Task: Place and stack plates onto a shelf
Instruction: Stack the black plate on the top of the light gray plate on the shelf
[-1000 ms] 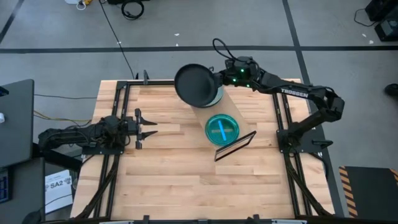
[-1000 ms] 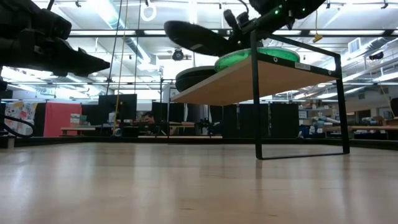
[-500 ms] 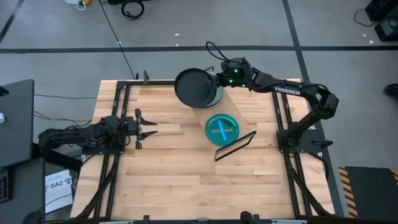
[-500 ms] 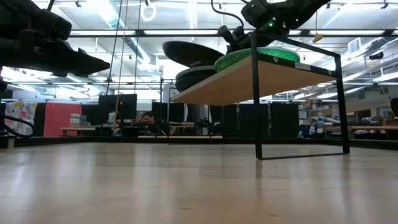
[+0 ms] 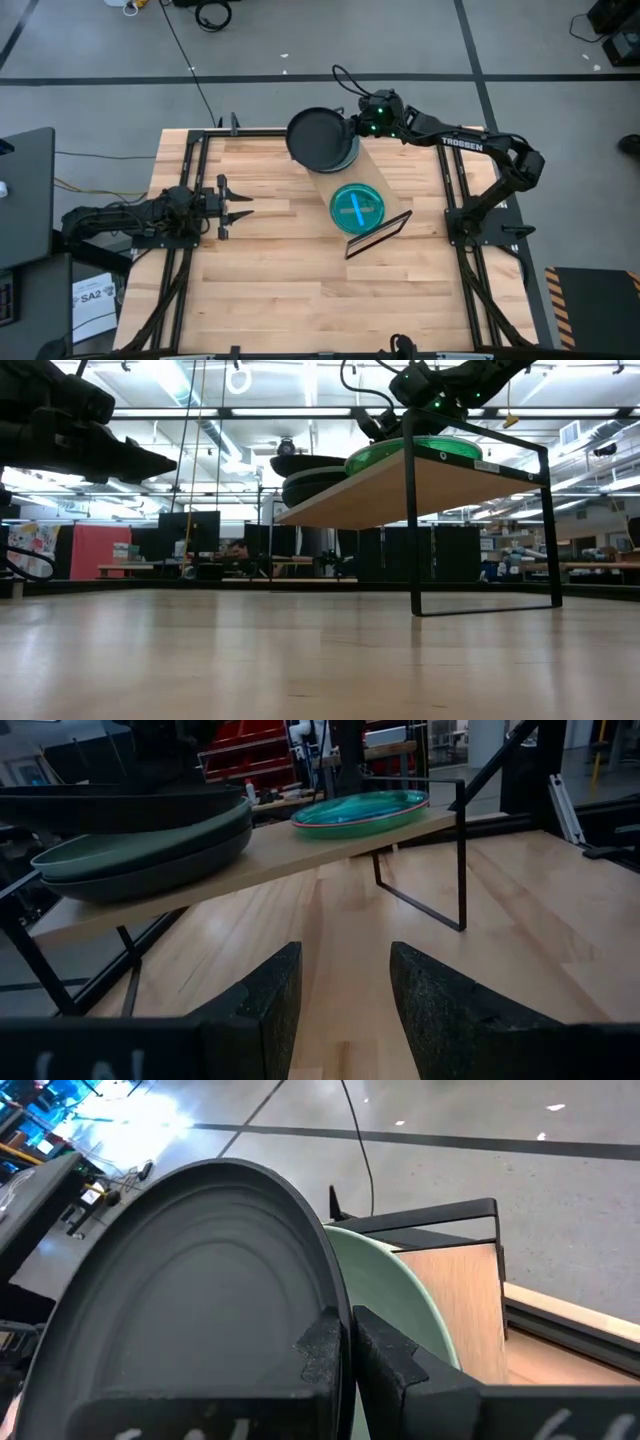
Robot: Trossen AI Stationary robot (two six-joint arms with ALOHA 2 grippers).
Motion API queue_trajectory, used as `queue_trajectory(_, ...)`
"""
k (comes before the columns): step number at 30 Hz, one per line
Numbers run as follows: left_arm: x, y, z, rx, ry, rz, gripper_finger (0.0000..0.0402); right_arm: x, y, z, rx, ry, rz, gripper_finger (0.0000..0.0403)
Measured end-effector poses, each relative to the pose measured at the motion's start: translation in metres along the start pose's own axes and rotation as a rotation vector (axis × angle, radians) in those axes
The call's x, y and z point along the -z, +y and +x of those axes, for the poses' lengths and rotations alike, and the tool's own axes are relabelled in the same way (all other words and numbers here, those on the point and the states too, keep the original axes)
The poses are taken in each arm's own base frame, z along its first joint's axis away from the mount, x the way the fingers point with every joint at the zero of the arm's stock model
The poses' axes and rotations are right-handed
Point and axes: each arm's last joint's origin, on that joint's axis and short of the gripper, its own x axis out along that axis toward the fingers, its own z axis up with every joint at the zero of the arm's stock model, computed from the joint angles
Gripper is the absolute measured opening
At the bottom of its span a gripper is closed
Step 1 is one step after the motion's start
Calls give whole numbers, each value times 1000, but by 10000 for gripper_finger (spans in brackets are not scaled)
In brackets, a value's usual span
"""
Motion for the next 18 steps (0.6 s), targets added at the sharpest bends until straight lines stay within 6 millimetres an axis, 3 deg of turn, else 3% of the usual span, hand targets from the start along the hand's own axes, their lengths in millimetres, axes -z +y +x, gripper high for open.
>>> queue_trajectory(8, 0, 0, 0, 0, 0, 0, 160, 0, 0, 0, -1, 0, -3, 44)
queue_trajectory(18, 0, 0, 0, 1, -1, 0, 160, 0, 0, 0, -2, -1, -6, 98)
